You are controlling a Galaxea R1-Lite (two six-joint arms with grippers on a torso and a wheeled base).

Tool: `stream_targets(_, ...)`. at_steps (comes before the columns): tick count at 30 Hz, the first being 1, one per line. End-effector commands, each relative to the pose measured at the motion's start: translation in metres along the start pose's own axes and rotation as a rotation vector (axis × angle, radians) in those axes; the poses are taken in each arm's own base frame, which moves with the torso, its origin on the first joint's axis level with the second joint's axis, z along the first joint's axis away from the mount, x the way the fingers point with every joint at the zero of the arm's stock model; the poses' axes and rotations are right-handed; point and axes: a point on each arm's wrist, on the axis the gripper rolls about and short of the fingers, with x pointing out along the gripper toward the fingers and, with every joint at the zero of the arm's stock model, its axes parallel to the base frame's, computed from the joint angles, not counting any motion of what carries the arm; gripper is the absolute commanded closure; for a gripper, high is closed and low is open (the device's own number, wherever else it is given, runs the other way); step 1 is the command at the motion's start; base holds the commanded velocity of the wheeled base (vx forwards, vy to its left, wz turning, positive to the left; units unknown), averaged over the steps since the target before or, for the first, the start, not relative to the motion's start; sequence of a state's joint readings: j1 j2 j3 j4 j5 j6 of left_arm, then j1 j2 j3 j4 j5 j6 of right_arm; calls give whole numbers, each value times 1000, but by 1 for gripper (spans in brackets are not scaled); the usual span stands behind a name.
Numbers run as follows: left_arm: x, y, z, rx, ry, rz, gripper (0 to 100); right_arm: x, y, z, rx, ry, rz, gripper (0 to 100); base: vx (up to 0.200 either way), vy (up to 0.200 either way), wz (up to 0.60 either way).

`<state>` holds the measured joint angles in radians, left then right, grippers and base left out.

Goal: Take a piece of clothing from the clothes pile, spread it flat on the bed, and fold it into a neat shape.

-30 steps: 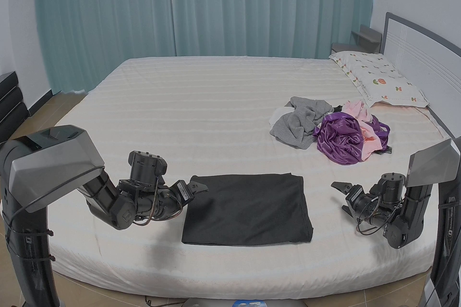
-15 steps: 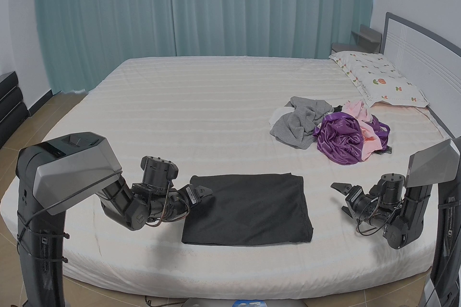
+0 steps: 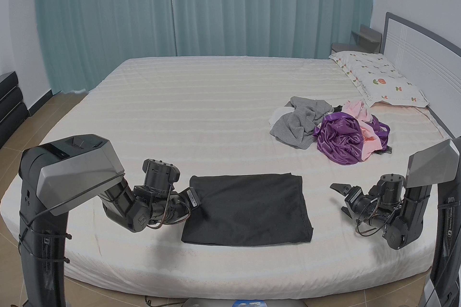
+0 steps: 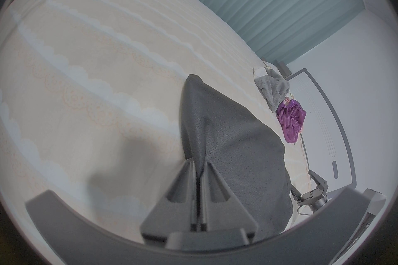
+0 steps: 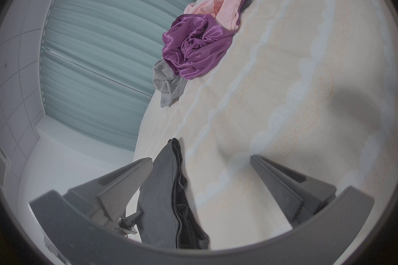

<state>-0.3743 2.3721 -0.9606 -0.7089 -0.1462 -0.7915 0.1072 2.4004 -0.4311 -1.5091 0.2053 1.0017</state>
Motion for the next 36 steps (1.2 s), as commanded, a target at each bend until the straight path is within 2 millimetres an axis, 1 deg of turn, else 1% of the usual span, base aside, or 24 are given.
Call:
stream_targets(1,-2,1,0,-5,1,3,100,0,0,0,0,0,0,0,0,0,0)
stream_targets(6,-10,-1,0,-41,-3,5,100,0,0,0,0,0,0,0,0,0,0)
stream_targets(15,-29,5,2,-114,-25,40,100,0,0,0,1,0,0,0,0,0,0)
stream_targets(21,-32,8,1,-127,-42,67,100,0,0,0,12,0,1,0,0,0,0)
stream_targets(36,-29,10,4,-136,-50,67,100,0,0,0,12,0,1,0,0,0,0)
